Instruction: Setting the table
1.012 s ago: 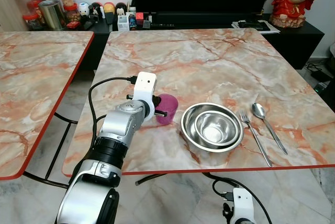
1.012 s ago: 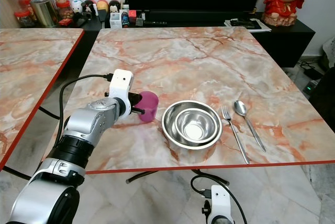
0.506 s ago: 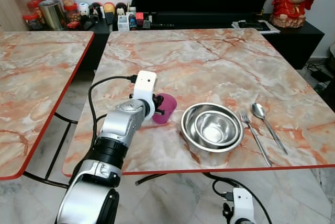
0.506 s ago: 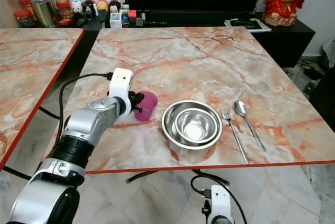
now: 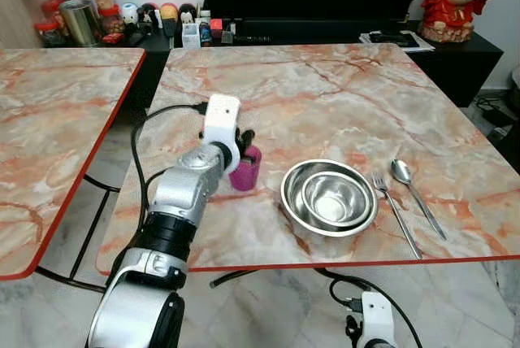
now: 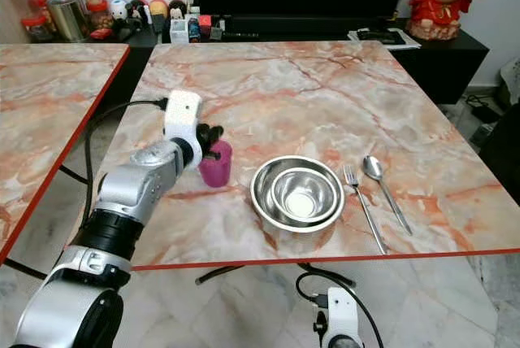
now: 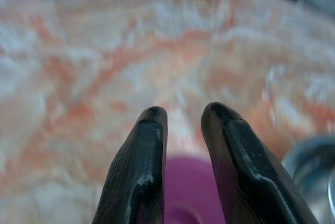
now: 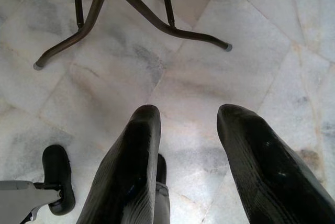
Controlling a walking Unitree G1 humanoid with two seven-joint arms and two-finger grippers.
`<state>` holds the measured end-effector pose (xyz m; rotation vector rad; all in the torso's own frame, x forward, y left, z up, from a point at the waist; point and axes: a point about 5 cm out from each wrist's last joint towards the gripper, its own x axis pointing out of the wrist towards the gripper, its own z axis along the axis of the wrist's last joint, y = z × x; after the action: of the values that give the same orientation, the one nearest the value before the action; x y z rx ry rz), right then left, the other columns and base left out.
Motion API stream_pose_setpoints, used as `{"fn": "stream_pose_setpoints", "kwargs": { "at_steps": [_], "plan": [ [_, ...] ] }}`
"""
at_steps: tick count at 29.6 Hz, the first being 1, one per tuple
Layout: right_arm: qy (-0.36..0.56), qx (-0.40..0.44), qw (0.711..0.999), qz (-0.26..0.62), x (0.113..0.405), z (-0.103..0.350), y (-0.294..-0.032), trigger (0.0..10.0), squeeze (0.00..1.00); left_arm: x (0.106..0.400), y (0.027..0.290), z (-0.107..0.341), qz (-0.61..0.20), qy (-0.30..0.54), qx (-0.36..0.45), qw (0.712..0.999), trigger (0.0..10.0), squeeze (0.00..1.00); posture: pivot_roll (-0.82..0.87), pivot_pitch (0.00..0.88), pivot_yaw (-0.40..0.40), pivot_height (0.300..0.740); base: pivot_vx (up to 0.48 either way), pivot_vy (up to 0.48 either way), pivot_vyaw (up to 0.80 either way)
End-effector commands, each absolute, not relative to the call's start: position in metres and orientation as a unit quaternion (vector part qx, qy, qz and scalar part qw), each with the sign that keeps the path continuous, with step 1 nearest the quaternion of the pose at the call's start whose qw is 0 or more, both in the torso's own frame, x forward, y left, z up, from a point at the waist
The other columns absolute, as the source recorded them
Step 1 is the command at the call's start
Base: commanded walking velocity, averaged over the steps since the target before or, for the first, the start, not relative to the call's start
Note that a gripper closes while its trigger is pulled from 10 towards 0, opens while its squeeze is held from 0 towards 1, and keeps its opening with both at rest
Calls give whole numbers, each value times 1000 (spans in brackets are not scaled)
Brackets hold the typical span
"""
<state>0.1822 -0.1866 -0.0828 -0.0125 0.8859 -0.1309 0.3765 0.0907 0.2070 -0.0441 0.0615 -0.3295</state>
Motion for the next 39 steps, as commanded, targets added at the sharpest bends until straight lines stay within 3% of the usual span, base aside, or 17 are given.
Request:
{"fn": "stream_pose_setpoints", "kwargs": {
  "at_steps": [1, 9, 22, 39],
  "plan": [
    [425, -1, 903, -68, 184, -82, -186, 10000, 0, 376, 108, 222, -131, -47, -22, 990, 10000, 0, 56, 0, -21, 740, 0, 0, 0],
    [416, 0, 907, -70, 187, -80, -187, 10000, 0, 365, 157, 196, -30, -113, 7, 993, 10000, 0, 58, 0, -23, 740, 0, 0, 0],
    [406, -2, 911, -66, 190, -78, -188, 10000, 0, 338, 198, 142, 56, -109, 38, 992, 10000, 0, 60, 0, -30, 740, 0, 0, 0],
    [399, -6, 915, -64, 193, -76, -190, 10000, 0, 342, 182, 146, 37, -139, 29, 989, 10000, 0, 62, 0, -35, 740, 0, 0, 0]
  ]
}}
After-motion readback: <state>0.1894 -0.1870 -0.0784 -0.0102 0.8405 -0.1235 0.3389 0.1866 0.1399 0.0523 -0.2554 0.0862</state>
